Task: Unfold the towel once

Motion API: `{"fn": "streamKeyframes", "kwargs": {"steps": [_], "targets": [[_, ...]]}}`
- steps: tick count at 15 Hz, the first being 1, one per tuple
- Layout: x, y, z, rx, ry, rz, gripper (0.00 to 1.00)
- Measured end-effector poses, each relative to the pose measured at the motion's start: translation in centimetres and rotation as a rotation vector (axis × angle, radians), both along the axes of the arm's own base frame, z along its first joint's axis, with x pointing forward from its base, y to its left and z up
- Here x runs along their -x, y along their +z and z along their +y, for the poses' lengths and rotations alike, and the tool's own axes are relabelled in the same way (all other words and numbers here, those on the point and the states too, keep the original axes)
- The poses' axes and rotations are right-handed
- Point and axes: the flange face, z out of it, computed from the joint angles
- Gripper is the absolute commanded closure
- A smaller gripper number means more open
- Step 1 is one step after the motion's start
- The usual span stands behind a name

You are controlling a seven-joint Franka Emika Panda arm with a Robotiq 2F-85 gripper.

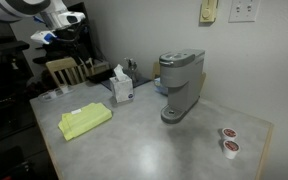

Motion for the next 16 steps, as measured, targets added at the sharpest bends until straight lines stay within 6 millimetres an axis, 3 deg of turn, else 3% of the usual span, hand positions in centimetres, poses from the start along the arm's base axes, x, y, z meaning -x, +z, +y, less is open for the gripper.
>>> {"fn": "streamKeyframes", "kwargs": {"steps": [10, 16], "targets": [[-3.5, -9.0, 1.7, -0.157, 0.066, 0.153, 0.00], [-3.4, -8.6, 1.9, -0.158, 0.068, 0.146, 0.00]]}}
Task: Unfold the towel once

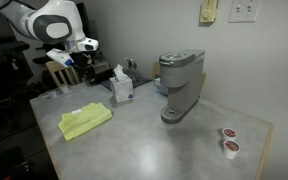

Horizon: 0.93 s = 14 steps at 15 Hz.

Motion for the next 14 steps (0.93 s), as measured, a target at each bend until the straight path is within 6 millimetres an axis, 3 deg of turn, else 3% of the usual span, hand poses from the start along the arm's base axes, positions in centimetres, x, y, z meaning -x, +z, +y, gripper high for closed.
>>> {"fn": "streamKeyframes", "kwargs": {"steps": [5, 10, 14], "targets": [[0.0, -1.8, -0.2, 0.004, -0.023, 0.042, 0.00], [-0.5, -6.6, -1.2, 0.020, -0.142, 0.156, 0.00], [-1.7, -9.7, -0.1, 0.020, -0.200, 0.217, 0.00]]}}
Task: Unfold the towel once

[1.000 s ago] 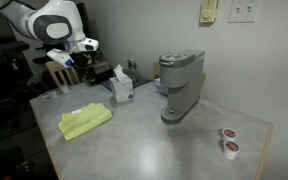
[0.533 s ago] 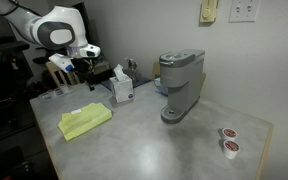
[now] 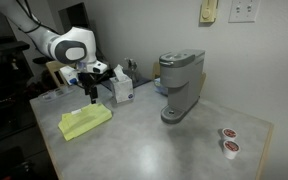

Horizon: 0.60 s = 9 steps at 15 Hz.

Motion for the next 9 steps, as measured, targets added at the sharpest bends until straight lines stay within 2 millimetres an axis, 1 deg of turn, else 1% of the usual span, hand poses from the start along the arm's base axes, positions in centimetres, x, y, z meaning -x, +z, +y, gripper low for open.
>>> {"fn": "streamKeyframes", "kwargs": {"steps": [2, 4, 7, 9], "targets": [[-0.8, -0.7, 0.8, -0.004, -0.009, 0.011, 0.00], [-1.2, -0.8, 1.2, -0.006, -0.009, 0.014, 0.00], [-1.4, -0.8, 1.1, -0.006, -0.011, 0.013, 0.00], [-1.4, -0.6, 1.6, -0.045, 0.021, -0.015, 0.00]]}}
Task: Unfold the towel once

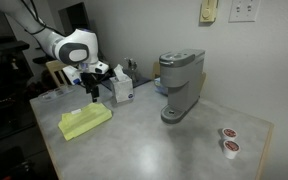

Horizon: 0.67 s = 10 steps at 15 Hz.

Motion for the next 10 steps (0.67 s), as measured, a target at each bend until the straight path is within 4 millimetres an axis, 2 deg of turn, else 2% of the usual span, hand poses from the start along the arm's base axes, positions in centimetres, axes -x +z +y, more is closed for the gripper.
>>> {"fn": "streamKeyframes", "kwargs": {"steps": [4, 10], "targets": [[0.36, 0.08, 0.75, -0.097, 0.113, -0.077, 0.00], [0.68, -0.80, 0.11, -0.090, 0.180, -0.072, 0.00]]}}
